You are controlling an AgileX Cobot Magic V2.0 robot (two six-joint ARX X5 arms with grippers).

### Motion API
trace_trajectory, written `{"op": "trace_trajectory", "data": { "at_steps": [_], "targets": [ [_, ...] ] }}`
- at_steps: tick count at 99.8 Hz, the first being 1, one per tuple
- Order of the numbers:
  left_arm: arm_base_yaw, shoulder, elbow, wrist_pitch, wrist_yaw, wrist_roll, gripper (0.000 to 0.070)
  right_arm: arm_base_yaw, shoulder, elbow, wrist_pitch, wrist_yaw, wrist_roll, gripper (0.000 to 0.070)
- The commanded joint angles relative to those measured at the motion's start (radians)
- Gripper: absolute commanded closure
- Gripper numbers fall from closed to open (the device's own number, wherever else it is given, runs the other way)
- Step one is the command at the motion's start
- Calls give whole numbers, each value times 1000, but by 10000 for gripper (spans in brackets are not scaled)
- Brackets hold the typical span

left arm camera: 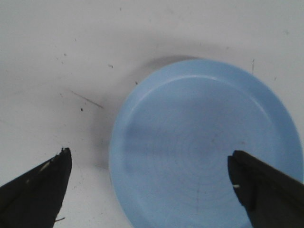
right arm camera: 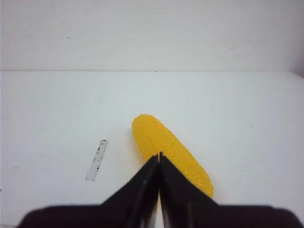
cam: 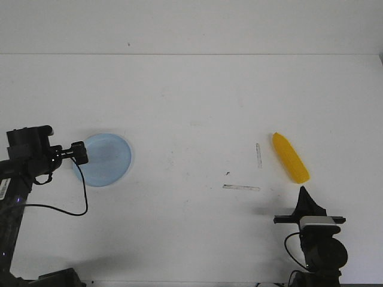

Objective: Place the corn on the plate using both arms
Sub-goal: 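Reach the left gripper to the near rim of the blue plate, then push the blue plate with the left gripper toward the table center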

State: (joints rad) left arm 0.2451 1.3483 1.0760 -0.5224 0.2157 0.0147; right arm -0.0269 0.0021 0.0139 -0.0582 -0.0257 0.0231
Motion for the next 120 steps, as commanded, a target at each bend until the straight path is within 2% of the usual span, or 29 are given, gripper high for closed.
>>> {"op": "trace_trajectory", "data": {
  "at_steps": [1,58,70,82,96,113,120],
  "targets": [
    [-2,43,16,-2,5,39,90,-1,-1,-1,13,0,10,700],
    [-6,261,16,3,2,55,108,-1,-1,-1,13,0,10,700],
    [-6,266,16,3,2,58,262,-1,-1,-1,13,0,10,700],
    [-6,274,16,2,-18,72,385,-1,-1,-1,11,0,10,700],
    [-5,291,16,-4,-30,71,484,-1,-1,-1,6,0,10,700],
    [-5,295,16,-3,-32,71,677,-1,-1,-1,6,0,10,700],
    [-5,295,16,-4,-32,71,700,-1,-1,-1,6,0,10,700]
  ]
}}
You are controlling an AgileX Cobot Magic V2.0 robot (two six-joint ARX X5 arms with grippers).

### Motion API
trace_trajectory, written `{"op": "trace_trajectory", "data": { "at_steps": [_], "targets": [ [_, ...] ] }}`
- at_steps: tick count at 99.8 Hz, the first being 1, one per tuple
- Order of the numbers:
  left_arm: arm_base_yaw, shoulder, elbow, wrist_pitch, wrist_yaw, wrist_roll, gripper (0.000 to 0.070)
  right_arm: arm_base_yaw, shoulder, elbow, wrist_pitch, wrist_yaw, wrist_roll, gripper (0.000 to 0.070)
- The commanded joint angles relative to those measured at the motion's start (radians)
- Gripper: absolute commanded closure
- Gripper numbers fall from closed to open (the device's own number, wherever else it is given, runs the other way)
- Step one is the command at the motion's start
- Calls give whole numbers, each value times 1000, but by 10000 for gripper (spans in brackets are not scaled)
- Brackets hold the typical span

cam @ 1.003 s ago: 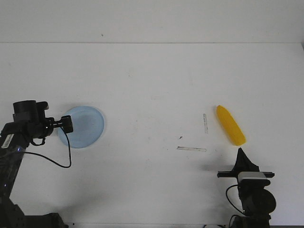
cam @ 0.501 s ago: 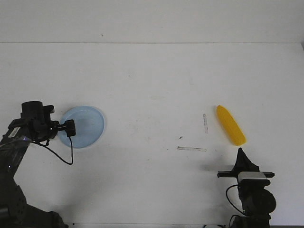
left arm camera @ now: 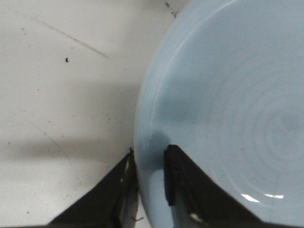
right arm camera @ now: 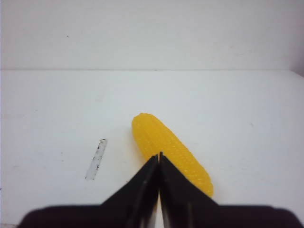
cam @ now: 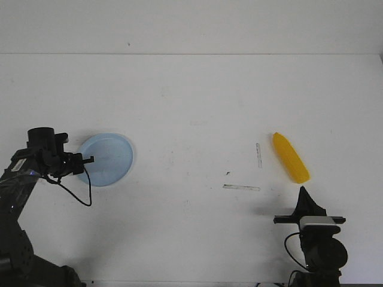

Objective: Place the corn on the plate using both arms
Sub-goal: 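Push the blue plate with the left gripper toward the table center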

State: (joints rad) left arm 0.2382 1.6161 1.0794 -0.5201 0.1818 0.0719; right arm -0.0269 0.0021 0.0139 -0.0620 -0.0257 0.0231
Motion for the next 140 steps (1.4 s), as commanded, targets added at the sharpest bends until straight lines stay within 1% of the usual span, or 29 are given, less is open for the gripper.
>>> {"op": "trace_trajectory", "data": {
  "at_steps": [1,22,39,51,58,69,78,85,97,116,129,140],
  "targets": [
    [2,27,13,-6,2,14,700,-1,-1,-1,10,0,10,700],
    [1,21,23,-6,3,14,700,-1,-1,-1,10,0,10,700],
    [-15,-26,55,-2,3,14,700,-1,-1,-1,10,0,10,700],
    [-43,-69,100,-14,3,13,700,-1,-1,-1,10,0,10,700],
    [-73,-97,120,-19,6,-3,700,-1,-1,-1,10,0,10,700],
    [-139,-143,126,-14,60,-13,700,-1,-1,-1,10,0,10,700],
    [-213,-170,126,-11,117,-13,700,-1,-1,-1,9,0,10,700],
    [-277,-180,126,-15,142,-13,700,-1,-1,-1,9,0,10,700],
    [-401,-182,126,-37,160,-13,700,-1,-1,-1,9,0,10,700],
    [-576,-181,125,-32,159,0,700,-1,-1,-1,8,0,10,700],
    [-669,-170,125,-37,159,30,700,-1,-1,-1,8,0,10,700],
    [-725,-150,125,-43,160,33,700,-1,-1,-1,8,0,10,700]
  ]
}}
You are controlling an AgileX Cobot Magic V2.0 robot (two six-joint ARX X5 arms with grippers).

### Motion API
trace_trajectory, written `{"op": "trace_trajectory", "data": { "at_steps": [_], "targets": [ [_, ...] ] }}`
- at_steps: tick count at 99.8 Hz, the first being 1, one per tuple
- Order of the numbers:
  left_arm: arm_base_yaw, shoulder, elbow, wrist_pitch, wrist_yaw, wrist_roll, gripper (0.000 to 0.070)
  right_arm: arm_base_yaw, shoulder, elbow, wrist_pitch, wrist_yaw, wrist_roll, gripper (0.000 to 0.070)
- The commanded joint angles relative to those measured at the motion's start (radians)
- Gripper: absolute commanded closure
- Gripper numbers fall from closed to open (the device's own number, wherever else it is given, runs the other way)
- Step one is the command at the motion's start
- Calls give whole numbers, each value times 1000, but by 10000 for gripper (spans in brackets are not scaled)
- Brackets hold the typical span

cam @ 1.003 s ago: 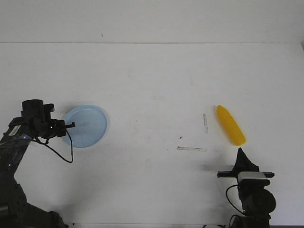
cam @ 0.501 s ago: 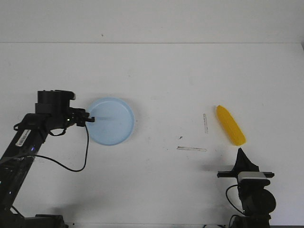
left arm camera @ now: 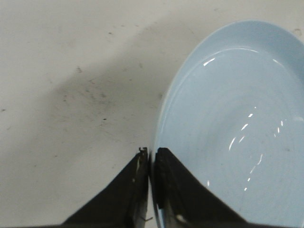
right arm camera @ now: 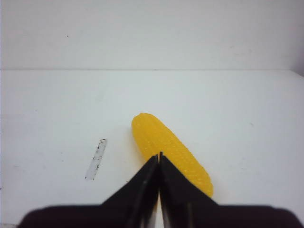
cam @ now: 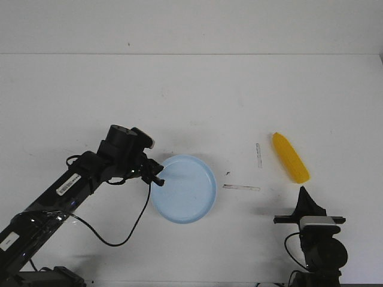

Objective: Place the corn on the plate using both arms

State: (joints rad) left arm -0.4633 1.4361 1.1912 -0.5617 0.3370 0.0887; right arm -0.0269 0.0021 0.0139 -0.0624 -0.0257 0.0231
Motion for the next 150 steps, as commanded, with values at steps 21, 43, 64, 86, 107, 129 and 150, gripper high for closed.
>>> {"op": "trace_trajectory", "data": {
  "at_steps": [21,43,64,86,107,129,150],
  "targets": [
    [-77,102,13,-22,4,35,700,-1,-1,-1,6,0,10,700],
    [-84,198,13,-15,3,57,700,-1,-1,-1,2,0,10,700],
    [-84,282,13,-13,-5,84,700,-1,-1,-1,2,1,9,700],
    [-84,302,13,-11,-4,84,681,-1,-1,-1,2,0,9,700],
    [-84,301,14,-22,-5,81,362,-1,-1,-1,3,1,10,700],
    [-82,247,39,-50,-78,33,44,-1,-1,-1,3,0,10,700],
    [-61,100,75,-63,-270,34,40,-1,-1,-1,10,0,10,700]
  ]
}}
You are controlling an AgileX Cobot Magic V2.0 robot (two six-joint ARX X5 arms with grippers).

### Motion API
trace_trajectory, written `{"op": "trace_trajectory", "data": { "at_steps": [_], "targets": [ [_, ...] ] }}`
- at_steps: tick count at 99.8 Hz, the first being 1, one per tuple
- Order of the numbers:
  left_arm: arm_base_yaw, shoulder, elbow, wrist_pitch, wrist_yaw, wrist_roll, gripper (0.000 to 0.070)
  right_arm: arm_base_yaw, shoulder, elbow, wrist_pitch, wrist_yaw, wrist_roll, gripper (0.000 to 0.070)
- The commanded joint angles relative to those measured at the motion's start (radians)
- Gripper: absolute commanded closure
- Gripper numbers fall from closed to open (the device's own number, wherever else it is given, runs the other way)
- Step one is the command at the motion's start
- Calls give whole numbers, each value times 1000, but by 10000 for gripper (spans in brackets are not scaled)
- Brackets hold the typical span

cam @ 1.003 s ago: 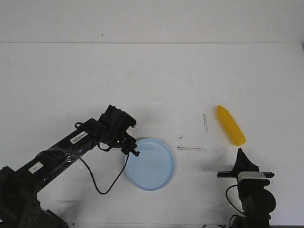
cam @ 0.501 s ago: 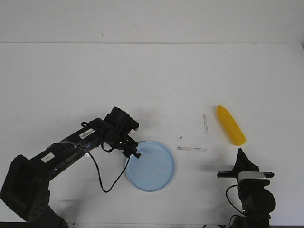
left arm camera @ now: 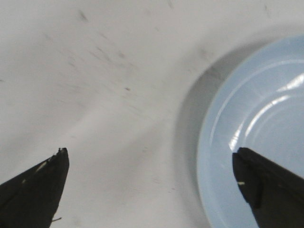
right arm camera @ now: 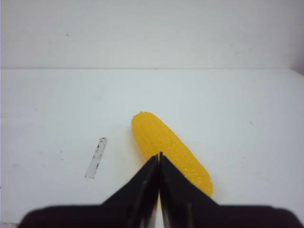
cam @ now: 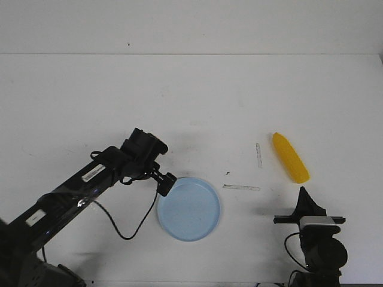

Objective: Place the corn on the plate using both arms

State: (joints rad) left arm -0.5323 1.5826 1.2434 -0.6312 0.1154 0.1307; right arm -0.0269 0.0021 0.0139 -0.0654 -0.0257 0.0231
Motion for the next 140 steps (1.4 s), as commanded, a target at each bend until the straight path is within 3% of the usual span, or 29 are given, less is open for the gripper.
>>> {"op": "trace_trajectory", "data": {
  "at_steps": [1,21,44,75,92,110,118,140],
  "targets": [
    [10,-56,23,8,-55,-7,44,-1,-1,-1,13,0,10,700],
    [120,-242,23,58,-75,6,50,-1,-1,-1,13,0,9,700],
    [357,-441,-11,57,-74,7,70,-1,-1,-1,13,0,9,700],
    [544,-755,-279,177,-75,-35,316,-1,-1,-1,13,1,10,700],
    [573,-925,-479,228,-109,-67,516,-1,-1,-1,13,2,10,700],
    [579,-1045,-615,261,-121,-143,562,-1,-1,-1,13,3,10,700],
    [579,-1073,-641,270,-120,-143,696,-1,-1,-1,15,3,10,700],
    [578,-1081,-646,297,-120,-143,700,-1,-1,40,76,4,10,700]
  ]
}}
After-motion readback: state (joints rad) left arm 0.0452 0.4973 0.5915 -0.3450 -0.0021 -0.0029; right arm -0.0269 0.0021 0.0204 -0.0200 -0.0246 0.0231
